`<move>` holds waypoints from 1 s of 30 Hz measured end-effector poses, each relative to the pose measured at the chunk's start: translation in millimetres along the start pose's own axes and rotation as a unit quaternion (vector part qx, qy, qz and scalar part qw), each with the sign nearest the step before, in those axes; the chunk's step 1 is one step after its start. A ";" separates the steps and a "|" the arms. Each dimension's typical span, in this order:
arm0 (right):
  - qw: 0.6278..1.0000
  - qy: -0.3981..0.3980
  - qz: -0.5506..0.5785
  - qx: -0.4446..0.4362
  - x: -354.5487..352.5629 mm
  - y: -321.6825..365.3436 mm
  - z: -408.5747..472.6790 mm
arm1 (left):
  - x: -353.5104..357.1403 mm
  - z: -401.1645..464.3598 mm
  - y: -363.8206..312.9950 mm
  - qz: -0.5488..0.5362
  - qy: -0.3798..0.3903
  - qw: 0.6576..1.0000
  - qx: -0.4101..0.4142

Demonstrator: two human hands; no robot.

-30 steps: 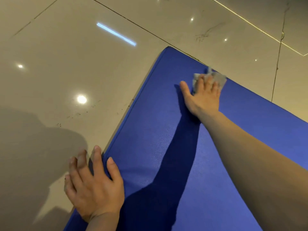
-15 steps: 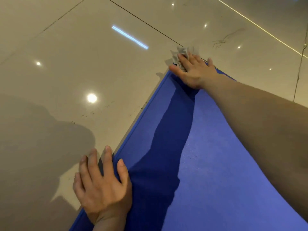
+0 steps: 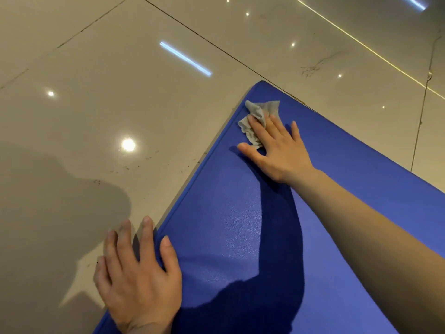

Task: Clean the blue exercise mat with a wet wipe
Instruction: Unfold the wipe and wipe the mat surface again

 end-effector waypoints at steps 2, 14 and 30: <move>0.999 0.001 -0.009 0.049 -3.3 -29.6 15.7 | 0.0 0.1 0.0 0.000 -0.003 1.000 0.002; 0.998 -0.010 0.055 0.032 12.2 37.4 -13.8 | 1.6 -1.8 -1.4 0.005 -0.021 1.000 -0.001; 0.968 0.067 0.074 0.229 -7.4 -80.2 14.4 | 2.7 2.7 1.5 0.012 0.011 1.000 -0.013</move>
Point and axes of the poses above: each hand's wrist, its own z-axis towards the middle knuckle, its own x-axis out of the palm, y = z × x, the point moved 1 cm from there along z, towards the middle knuckle, and after that the axes turned 8 degrees about -z, right-handed, at the moved point
